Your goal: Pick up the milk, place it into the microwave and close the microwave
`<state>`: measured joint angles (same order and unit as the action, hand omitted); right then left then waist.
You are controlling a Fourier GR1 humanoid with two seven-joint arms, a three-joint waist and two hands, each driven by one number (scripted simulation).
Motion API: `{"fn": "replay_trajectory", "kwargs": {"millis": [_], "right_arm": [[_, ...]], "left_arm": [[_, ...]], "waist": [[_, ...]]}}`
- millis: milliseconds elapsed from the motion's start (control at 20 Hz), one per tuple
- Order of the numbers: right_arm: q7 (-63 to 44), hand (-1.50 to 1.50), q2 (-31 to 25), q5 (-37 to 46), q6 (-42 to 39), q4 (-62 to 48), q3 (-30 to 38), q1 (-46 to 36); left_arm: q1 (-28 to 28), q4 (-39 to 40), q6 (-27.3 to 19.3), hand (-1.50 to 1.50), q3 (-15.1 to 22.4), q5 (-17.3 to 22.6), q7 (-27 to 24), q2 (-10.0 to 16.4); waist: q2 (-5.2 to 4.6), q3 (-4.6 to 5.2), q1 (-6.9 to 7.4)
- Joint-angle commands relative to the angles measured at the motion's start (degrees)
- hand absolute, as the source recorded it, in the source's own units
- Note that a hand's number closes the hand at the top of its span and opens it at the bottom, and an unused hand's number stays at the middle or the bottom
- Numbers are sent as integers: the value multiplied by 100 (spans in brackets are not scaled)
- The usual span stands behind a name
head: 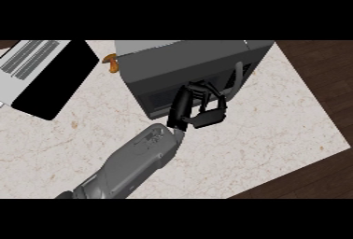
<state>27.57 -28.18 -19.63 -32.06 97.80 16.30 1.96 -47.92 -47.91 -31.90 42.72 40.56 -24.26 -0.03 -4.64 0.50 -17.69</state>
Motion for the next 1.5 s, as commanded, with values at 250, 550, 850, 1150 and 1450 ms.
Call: {"fn": "replay_trajectory", "kwargs": {"millis": [250, 550, 850, 1150, 1450], "right_arm": [[-216, -150, -209, -295, -77, -90, 114, -277], [-314, -150, -431, -486, -125, -224, 318, -436], [-431, -150, -630, -552, -154, -362, 433, -544], [-457, -150, -792, -607, -141, -501, 562, -769], [-438, -150, -952, -659, -206, -678, 691, -884]], "left_arm": [[-433, 321, 89, 150, -250, 478, -514, 3], [-543, 452, 153, 150, -235, 721, -643, 3], [-525, 525, 176, 150, -165, 902, -950, 3], [-648, 629, 236, 150, -86, 1096, -999, 3], [-671, 684, 220, 150, -18, 1229, -1192, 3]], "waist": [[-62, -15, -58], [-71, -23, -96], [-86, -20, -99], [-116, -33, -74], [-145, -45, -121]]}}
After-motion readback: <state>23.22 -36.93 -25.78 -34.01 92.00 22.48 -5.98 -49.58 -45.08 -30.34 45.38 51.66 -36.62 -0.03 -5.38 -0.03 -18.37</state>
